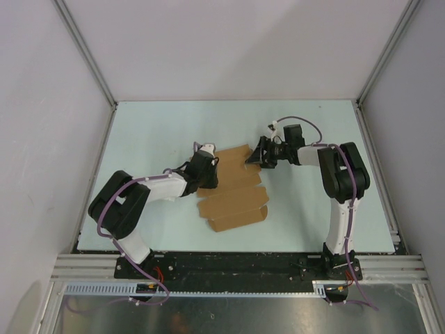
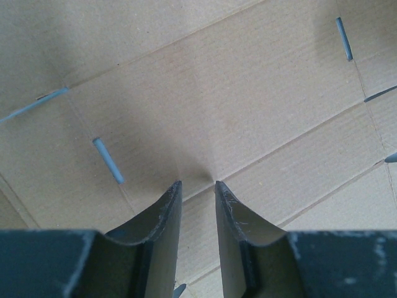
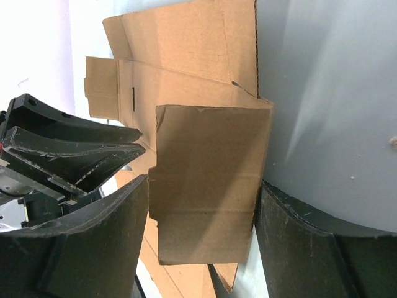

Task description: Fold the paper box

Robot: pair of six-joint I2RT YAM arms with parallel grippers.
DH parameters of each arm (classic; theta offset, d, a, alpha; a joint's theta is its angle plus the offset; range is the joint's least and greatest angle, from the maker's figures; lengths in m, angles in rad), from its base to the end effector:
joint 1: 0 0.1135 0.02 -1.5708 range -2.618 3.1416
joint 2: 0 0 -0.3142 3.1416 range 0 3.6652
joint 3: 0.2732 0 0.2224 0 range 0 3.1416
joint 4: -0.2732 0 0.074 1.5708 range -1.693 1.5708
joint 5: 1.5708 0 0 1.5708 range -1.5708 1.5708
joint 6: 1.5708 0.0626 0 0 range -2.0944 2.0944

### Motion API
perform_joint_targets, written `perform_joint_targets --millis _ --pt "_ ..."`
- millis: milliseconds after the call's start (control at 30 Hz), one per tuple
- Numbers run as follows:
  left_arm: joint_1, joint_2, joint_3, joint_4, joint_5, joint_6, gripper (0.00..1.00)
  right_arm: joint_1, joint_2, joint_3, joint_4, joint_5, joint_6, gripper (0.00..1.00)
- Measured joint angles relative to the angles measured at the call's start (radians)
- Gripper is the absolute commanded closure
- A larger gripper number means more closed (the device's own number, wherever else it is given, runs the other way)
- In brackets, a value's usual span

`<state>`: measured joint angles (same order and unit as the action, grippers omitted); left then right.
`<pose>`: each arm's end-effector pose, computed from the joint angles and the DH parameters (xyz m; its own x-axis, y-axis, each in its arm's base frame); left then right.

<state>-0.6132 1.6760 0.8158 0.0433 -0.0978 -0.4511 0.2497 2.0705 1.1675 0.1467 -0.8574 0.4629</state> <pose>0.2746 -0.1858 0.2034 -0.7624 0.0060 -0.6470 0.2063 0.9500 -0.2343 0.4088 0.1531 0.1794 -0.9052 0.0707 -0.4191 -0.3246 0.5215 0.7891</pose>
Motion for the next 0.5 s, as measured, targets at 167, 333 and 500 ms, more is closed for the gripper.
perform_joint_targets --millis 167,333,500 --pt "0.000 0.000 0.000 0.000 0.001 0.000 0.67 0.016 -0.013 0.000 -0.024 0.012 -0.002 0.27" --pt "0.000 0.002 0.000 0.001 0.004 0.000 0.67 0.034 -0.037 -0.006 -0.071 0.029 -0.006 0.25" --pt "0.000 0.002 0.000 0.001 0.005 0.000 0.67 0.046 -0.077 -0.012 -0.106 0.034 -0.011 0.21"
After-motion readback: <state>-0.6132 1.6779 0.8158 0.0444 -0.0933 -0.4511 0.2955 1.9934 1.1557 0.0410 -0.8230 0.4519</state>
